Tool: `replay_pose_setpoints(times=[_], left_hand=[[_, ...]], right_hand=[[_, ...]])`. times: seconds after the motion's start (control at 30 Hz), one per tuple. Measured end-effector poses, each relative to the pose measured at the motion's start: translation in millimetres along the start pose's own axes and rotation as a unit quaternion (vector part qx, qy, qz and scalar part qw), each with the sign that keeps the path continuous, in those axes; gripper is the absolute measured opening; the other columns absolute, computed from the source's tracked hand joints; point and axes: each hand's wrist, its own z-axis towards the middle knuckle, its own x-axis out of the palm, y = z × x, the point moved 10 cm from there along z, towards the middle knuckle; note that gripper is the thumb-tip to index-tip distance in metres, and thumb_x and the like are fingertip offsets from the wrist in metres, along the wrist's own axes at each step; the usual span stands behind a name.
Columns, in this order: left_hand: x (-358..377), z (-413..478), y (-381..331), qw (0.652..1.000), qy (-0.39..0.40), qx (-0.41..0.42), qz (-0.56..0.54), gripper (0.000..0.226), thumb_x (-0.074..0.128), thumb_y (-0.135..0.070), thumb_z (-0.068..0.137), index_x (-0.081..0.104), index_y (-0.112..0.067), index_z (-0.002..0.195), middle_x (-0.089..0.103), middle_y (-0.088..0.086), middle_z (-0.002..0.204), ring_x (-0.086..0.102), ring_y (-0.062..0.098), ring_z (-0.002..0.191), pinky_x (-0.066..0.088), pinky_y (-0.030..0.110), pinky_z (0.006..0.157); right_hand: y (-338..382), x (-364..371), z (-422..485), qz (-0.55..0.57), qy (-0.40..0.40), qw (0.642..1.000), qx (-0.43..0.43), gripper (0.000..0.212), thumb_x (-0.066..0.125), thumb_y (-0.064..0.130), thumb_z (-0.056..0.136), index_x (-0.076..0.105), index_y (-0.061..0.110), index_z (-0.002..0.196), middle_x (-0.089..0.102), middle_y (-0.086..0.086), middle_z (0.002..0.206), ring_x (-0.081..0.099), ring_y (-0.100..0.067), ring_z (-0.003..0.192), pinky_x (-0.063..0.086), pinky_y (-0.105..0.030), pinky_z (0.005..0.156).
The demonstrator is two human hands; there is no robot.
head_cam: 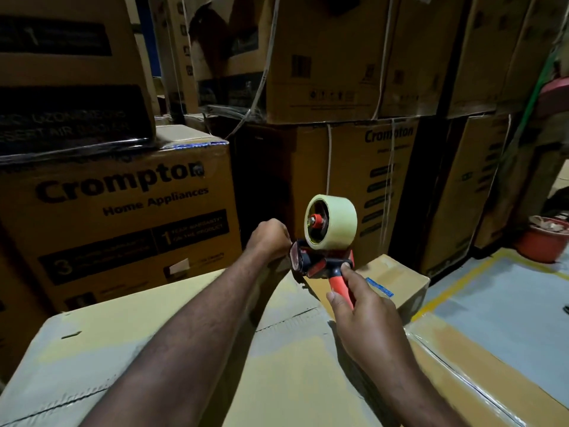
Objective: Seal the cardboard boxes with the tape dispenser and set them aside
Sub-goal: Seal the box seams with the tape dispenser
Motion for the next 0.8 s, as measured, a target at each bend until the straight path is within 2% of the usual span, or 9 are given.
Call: replay_pose_setpoints(times=[0.07, 0.17, 0.3, 0.37, 0.5, 0.7, 0.8], left_hand=[[3, 4, 2, 1.0, -0.005, 0.011, 0.005, 0.004, 0.071, -0.019, 0.093, 0.071, -0.018, 0.089, 0.067, -0.001, 0.088, 0.062, 0.008, 0.076, 0.052, 0.025, 0.059], [4, 12, 9, 1.0, -0.023, 0.009, -0.011, 0.006, 0.074, -0.022, 0.092, 0.071, -0.017, 0.091, 0.067, -0.001, 0.088, 0.063, 0.01, 0.078, 0.057, 0.028, 0.065], [4, 20, 30, 0.999, -0.039, -0.02, -0.029, 0.007, 0.075, -0.021, 0.09, 0.072, -0.016, 0.087, 0.067, -0.001, 0.082, 0.066, 0.011, 0.074, 0.062, 0.031, 0.066], [8, 22, 40, 0.998, -0.038, -0.038, -0.045, 0.009, 0.074, -0.019, 0.091, 0.071, -0.017, 0.083, 0.068, -0.001, 0.079, 0.068, 0.012, 0.072, 0.062, 0.031, 0.063], [11, 24, 55, 0.993, -0.059, -0.074, -0.073, 0.017, 0.068, -0.011, 0.092, 0.071, -0.016, 0.076, 0.068, 0.002, 0.076, 0.068, 0.017, 0.071, 0.054, 0.027, 0.053], [20, 28, 67, 0.989, -0.022, -0.108, -0.1, 0.01, 0.068, -0.015, 0.089, 0.07, -0.014, 0.079, 0.068, 0.005, 0.082, 0.066, 0.019, 0.073, 0.052, 0.028, 0.054], [31, 31, 70, 0.988, 0.025, -0.125, -0.084, 0.014, 0.071, -0.026, 0.091, 0.064, -0.014, 0.086, 0.066, 0.006, 0.093, 0.062, 0.016, 0.074, 0.05, 0.026, 0.057]], right_hand=[[2, 3, 2, -0.011, -0.001, 1.0, 0.005, 0.056, 0.049, 0.044, 0.102, 0.029, 0.038, 0.154, 0.061, -0.003, 0.129, 0.043, -0.01, 0.093, 0.051, -0.03, 0.081], [7, 7, 9, -0.017, 0.002, 1.0, 0.013, 0.056, 0.047, 0.044, 0.102, 0.028, 0.036, 0.154, 0.06, -0.003, 0.131, 0.043, -0.011, 0.092, 0.044, -0.026, 0.076], [15, 13, 15, -0.029, 0.003, 0.999, 0.014, 0.055, 0.048, 0.044, 0.102, 0.029, 0.038, 0.154, 0.06, -0.005, 0.131, 0.055, -0.018, 0.102, 0.05, -0.034, 0.085], [18, 16, 15, -0.042, 0.006, 0.999, 0.01, 0.055, 0.048, 0.044, 0.102, 0.03, 0.037, 0.153, 0.061, -0.006, 0.131, 0.057, -0.021, 0.11, 0.052, -0.037, 0.088], [17, 18, 17, -0.054, 0.01, 0.998, 0.013, 0.054, 0.047, 0.043, 0.102, 0.03, 0.037, 0.154, 0.061, -0.006, 0.13, 0.057, -0.021, 0.11, 0.052, -0.036, 0.088], [13, 20, 19, -0.051, 0.02, 0.998, 0.022, 0.055, 0.047, 0.045, 0.102, 0.029, 0.038, 0.154, 0.06, -0.006, 0.133, 0.053, -0.017, 0.103, 0.05, -0.033, 0.084], [12, 20, 20, -0.054, 0.029, 0.998, 0.029, 0.056, 0.047, 0.045, 0.102, 0.027, 0.039, 0.154, 0.059, -0.007, 0.133, 0.057, -0.022, 0.109, 0.054, -0.036, 0.088]])
